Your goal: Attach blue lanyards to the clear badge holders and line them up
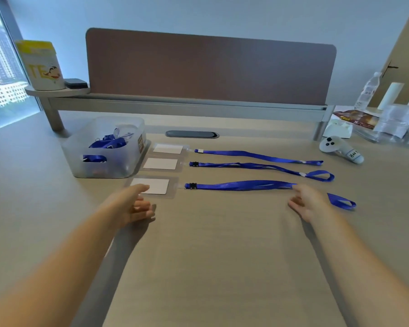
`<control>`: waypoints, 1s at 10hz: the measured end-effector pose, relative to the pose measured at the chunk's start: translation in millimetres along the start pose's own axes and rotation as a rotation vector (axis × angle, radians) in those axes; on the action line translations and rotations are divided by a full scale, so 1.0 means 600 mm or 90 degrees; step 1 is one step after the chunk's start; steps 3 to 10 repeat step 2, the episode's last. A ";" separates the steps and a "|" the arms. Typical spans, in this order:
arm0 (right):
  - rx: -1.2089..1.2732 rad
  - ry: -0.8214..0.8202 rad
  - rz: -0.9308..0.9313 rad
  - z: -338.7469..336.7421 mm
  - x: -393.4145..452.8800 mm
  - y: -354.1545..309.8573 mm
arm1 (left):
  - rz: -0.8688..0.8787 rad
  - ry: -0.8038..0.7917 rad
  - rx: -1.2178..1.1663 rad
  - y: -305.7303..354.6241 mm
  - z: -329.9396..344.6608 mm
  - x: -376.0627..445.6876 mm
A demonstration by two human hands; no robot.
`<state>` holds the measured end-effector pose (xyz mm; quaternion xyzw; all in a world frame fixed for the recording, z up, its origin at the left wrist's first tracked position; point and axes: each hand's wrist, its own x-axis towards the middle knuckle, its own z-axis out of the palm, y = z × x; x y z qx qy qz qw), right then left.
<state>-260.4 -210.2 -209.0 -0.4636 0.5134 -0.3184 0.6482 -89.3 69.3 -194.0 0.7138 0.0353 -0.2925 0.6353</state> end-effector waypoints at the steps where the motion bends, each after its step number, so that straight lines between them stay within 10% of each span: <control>1: -0.131 -0.065 -0.115 -0.015 -0.100 0.008 | 0.100 0.001 0.099 -0.002 -0.022 -0.045; 2: -0.208 -0.234 -0.223 -0.056 -0.231 0.033 | 0.257 -0.056 0.167 -0.030 -0.043 -0.135; 10: -0.208 -0.234 -0.223 -0.056 -0.231 0.033 | 0.257 -0.056 0.167 -0.030 -0.043 -0.135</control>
